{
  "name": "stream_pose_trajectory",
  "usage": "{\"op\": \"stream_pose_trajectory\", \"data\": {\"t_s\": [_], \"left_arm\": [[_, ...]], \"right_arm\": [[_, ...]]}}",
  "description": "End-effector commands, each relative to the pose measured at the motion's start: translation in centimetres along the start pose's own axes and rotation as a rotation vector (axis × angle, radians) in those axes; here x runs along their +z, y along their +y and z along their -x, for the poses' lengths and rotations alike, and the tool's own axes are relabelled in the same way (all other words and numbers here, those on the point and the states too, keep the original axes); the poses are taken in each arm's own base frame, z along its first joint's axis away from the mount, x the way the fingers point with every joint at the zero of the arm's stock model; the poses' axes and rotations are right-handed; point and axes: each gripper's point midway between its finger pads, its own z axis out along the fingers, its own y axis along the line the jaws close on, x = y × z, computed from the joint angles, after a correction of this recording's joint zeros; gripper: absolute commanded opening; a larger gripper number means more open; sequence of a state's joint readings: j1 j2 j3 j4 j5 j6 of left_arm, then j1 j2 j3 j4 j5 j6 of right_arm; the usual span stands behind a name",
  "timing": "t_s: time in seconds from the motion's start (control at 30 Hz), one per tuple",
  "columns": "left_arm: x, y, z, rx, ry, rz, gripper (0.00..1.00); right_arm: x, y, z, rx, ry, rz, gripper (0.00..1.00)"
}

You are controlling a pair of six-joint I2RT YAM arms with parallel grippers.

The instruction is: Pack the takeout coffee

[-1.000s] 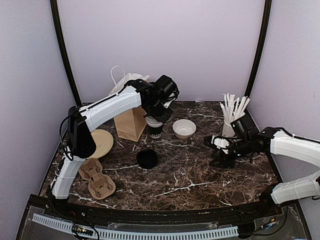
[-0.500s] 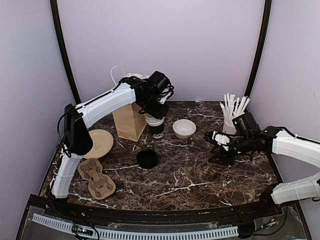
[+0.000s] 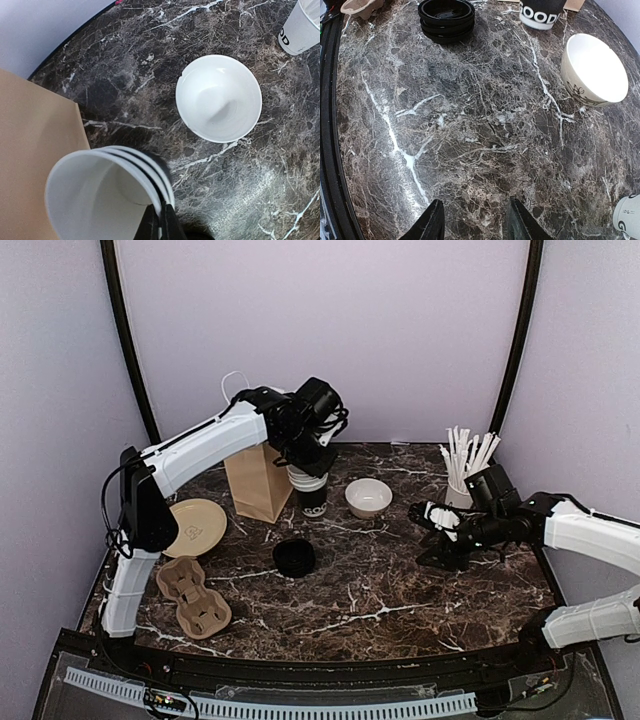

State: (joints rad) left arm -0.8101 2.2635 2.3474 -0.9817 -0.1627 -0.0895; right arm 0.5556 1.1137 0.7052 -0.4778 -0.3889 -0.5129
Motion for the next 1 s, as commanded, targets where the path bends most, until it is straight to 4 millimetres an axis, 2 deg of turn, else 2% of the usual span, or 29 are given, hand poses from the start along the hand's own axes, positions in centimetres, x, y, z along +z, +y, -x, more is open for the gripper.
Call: {"op": "stream_pose_trajectory", "data": {"t_s": [0.0, 0.03, 0.07, 0.1, 0.17, 0.2, 0.23, 0.3, 0.43, 0.63, 0.77, 0.87, 0.97], "left_arm": [[-3.2, -0.8, 2.1, 0.024, -0.054, -0.029, 0.00], [-3.3, -0.3, 2.7, -0.034, -0.077, -0.025, 0.00], [-3.1, 1.0, 2.1, -0.016, -0.076, 0.070, 0.00], [-3.0, 1.1, 2.0, 0.019, -0.076, 0.094, 0.00], [-4.5, -0.2, 2.6, 0.002, -0.087, -0.018, 0.00], [-4.9, -1.5, 2.5, 0.006, -0.091, -0.083, 0.00], [-6.1, -2.3, 3.3, 0.018, -0.135, -0.099, 0.00], [-6.1, -2.6, 2.9, 0.041, -0.136, -0.077, 0.00], [-5.6, -1.1, 2.1, 0.065, -0.112, 0.027, 0.00], [-5.0, -1.1, 1.3, 0.075, -0.113, 0.024, 0.00], [-5.8, -1.1, 1.7, 0.045, -0.147, 0.012, 0.00], [-6.5, -1.3, 2.2, 0.038, -0.186, -0.005, 0.00], [-7.0, -1.6, 2.4, 0.035, -0.199, -0.028, 0.00]], "right_arm": [[-0.4, -0.5, 0.7, 0.003, -0.028, -0.024, 0.43], [-0.5, -0.6, 0.8, 0.007, -0.033, -0.025, 0.43], [-0.7, -0.9, 1.2, 0.014, -0.043, -0.035, 0.43], [-1.2, -1.6, 2.0, 0.029, -0.062, -0.066, 0.43], [-2.6, -3.4, 4.5, 0.067, -0.122, -0.111, 0.47], [-3.4, -4.2, 5.9, 0.092, -0.161, -0.118, 0.49], [-4.2, -5.1, 7.4, 0.118, -0.201, -0.123, 0.52], [-4.8, -6.7, 10.0, 0.181, -0.258, -0.103, 0.55], [-3.4, -9.2, 13.5, 0.341, -0.324, -0.017, 0.57], [0.3, -12.5, 17.8, 0.524, -0.330, 0.083, 0.58], [3.0, -13.8, 18.9, 0.609, -0.300, 0.121, 0.58], [5.3, -13.8, 19.1, 0.660, -0.269, 0.198, 0.58], [6.5, -13.6, 19.9, 0.689, -0.272, 0.271, 0.59]]}}
